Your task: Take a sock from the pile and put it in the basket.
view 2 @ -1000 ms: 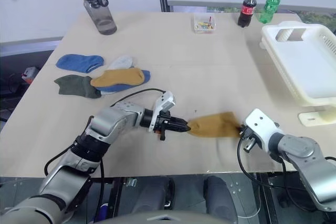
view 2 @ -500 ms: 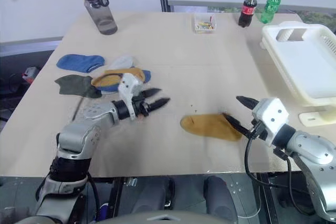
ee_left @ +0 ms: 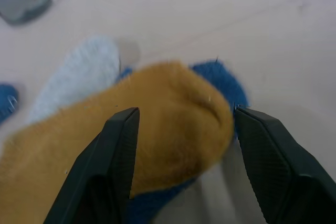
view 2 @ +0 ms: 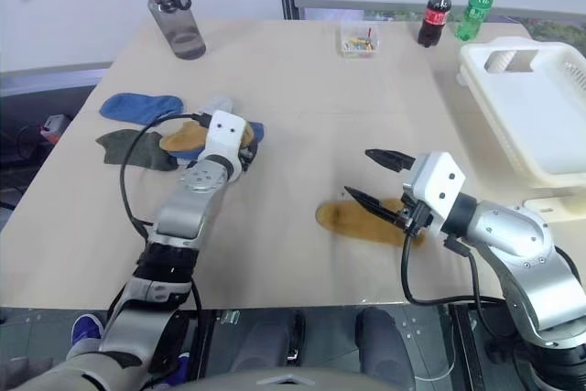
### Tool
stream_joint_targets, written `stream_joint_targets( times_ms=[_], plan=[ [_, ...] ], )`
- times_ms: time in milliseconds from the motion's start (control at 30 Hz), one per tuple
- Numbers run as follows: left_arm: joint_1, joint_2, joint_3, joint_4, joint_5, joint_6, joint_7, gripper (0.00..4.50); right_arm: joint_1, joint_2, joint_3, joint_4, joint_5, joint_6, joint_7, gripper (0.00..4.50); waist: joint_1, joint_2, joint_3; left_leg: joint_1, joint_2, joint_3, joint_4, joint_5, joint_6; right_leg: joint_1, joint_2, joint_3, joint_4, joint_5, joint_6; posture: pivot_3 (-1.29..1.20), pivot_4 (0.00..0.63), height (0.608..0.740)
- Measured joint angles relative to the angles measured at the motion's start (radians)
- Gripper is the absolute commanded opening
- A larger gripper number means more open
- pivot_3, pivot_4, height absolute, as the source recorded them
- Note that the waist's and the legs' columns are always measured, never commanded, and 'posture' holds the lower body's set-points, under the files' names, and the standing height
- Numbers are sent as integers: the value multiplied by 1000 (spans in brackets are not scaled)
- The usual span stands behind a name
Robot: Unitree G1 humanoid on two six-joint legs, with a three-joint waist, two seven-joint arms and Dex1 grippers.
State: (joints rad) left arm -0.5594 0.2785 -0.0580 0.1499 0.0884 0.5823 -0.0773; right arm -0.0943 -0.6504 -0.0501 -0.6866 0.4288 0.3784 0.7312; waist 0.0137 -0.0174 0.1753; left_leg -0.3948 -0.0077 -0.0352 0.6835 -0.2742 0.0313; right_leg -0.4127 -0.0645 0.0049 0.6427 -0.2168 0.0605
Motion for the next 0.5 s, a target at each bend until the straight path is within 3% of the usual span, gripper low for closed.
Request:
stream_joint_targets(
  times_ms=[67,200,500],
  plan=[
    [-19,-1,0,33,3,-20,1,2165,0,0,0,0,-3,-3,0,3157,0,0,0,0,0,0,0,0,0,0,0,0,0,0,0,0,150,740],
    [-27,-3,0,71,4,-63,-3,148,1,0,0,0,-13,-5,-2,3157,-1,0,0,0,0,0,0,0,0,0,0,0,0,0,0,0,150,740],
    [-11,3,10,52,4,-86,-29,63,19,0,0,-1,-25,-5,-6,3157,0,0,0,0,0,0,0,0,0,0,-1,0,0,0,0,0,150,740]
  ],
)
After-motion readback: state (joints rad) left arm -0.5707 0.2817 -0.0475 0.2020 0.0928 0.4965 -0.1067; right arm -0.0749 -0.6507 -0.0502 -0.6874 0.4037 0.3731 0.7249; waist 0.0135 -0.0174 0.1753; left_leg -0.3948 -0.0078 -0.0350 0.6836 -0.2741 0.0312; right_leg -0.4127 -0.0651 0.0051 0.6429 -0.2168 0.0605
